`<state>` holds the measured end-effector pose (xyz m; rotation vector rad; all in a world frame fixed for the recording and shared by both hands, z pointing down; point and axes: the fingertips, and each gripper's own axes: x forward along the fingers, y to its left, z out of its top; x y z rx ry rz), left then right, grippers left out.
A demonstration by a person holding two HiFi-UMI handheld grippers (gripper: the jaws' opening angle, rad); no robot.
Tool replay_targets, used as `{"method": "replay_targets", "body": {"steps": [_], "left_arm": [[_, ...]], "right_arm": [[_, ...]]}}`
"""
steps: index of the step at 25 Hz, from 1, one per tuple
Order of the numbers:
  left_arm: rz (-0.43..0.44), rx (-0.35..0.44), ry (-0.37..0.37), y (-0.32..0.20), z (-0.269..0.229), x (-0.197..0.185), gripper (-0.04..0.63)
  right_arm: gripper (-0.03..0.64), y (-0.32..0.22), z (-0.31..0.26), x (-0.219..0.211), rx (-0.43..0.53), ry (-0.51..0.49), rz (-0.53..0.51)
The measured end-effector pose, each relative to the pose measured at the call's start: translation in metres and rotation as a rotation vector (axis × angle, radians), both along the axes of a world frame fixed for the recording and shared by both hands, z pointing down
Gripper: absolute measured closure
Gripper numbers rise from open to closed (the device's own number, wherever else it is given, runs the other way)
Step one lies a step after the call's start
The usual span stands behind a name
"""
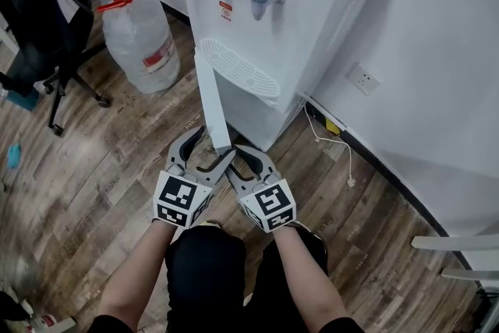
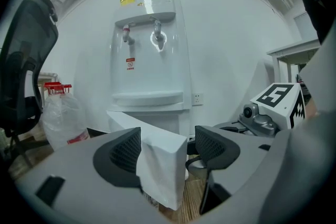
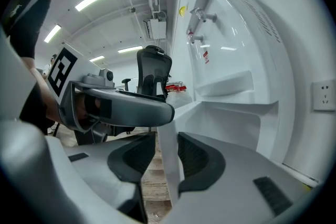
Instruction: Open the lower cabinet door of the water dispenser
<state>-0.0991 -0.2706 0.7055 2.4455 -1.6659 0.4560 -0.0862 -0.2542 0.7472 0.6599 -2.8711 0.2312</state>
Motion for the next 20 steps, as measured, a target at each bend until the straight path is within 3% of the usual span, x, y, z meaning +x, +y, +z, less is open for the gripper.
{"method": "replay_targets", "body": {"steps": [9, 20], "left_arm": [[-0.049, -0.015, -0.017, 0.004, 0.004, -0.015, 0.279], [-0.120, -0.042, 0.015, 0.008, 0.014, -0.039, 0.281]], "right_arm": [[0.476, 0.011, -0.002, -0.016, 0.000, -0.004, -0.047], [0.495, 0.019, -0.003, -0.028, 0.001, -0.010, -0.082]]}}
